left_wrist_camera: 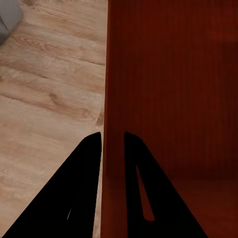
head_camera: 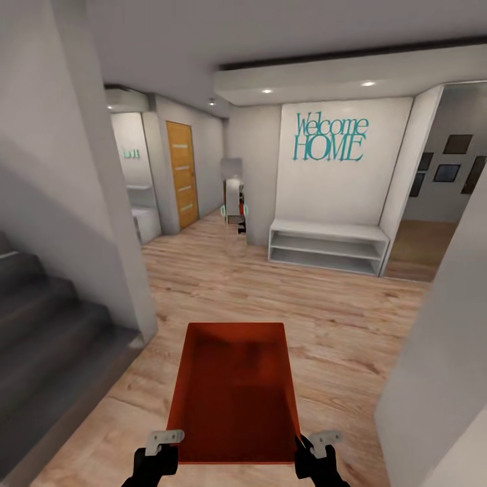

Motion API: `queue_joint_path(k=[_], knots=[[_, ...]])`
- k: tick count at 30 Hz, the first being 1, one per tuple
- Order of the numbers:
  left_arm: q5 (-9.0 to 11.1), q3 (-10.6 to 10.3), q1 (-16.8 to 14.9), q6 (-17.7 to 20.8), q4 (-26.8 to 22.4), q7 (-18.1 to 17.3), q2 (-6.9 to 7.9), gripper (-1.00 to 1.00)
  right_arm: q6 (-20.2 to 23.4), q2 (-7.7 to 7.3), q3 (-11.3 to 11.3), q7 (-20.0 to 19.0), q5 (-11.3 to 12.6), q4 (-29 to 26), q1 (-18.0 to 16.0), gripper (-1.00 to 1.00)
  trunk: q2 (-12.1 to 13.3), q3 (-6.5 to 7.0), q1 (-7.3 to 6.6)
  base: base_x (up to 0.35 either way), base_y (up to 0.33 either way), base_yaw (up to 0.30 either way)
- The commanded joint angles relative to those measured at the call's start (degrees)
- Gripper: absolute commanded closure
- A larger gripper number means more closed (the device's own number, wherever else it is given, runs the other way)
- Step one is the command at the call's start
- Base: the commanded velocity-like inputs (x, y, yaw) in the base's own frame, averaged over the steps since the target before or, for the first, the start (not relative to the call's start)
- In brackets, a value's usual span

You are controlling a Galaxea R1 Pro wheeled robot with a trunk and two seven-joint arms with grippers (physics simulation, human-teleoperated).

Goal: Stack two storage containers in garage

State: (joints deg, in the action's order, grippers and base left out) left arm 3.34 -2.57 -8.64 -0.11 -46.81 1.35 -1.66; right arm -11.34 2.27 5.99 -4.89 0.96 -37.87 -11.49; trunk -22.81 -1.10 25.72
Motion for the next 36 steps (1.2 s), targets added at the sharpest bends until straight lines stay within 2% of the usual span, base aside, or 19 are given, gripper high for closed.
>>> queue_joint_path(k=[1, 5, 7, 8, 12, 36], knots=[[0.0, 0.0, -0.1, -0.7, -1.8, 1.1, 0.37, 1.00, -0.2, -0.08, 0.4, -0.4, 0.0, 0.2, 0.0, 1.00, -0.1, -0.12, 0.06, 0.324, 0.000, 0.000], [0.0, 0.0, -0.1, -0.7, -1.8, 1.1, 0.36, 1.00, -0.2, -0.08, 0.5, -0.4, -0.1, 0.2, 0.0, 1.00, -0.1, -0.12, 0.06, 0.323, 0.000, 0.000], [0.0, 0.1, -0.1, -0.7, -1.8, 1.1, 0.41, 1.00, -0.2, -0.08, 1.1, -0.4, 0.0, 0.2, 0.0, 1.00, -0.1, -0.12, 0.06, 0.324, 0.000, 0.000], [0.0, 0.0, -0.1, -0.7, -1.8, 1.1, 0.39, 1.00, -0.2, -0.08, 2.3, -0.4, 0.0, 0.2, 0.0, 1.00, -0.1, -0.12, 0.06, 0.324, 0.000, 0.000], [0.0, 0.0, -0.1, -0.7, -1.8, 1.1, 0.41, 1.00, -0.2, -0.08, 3.1, -0.3, 0.0, 0.2, 0.0, 1.00, -0.1, -0.12, 0.06, 0.323, 0.000, 0.000], [0.0, 0.0, -0.1, -0.7, -1.8, 1.1, 0.38, 1.00, -0.3, -0.08, 3.2, -0.3, 0.0, 0.2, 0.0, 1.00, -0.1, -0.12, 0.06, 0.323, 0.000, 0.000]])
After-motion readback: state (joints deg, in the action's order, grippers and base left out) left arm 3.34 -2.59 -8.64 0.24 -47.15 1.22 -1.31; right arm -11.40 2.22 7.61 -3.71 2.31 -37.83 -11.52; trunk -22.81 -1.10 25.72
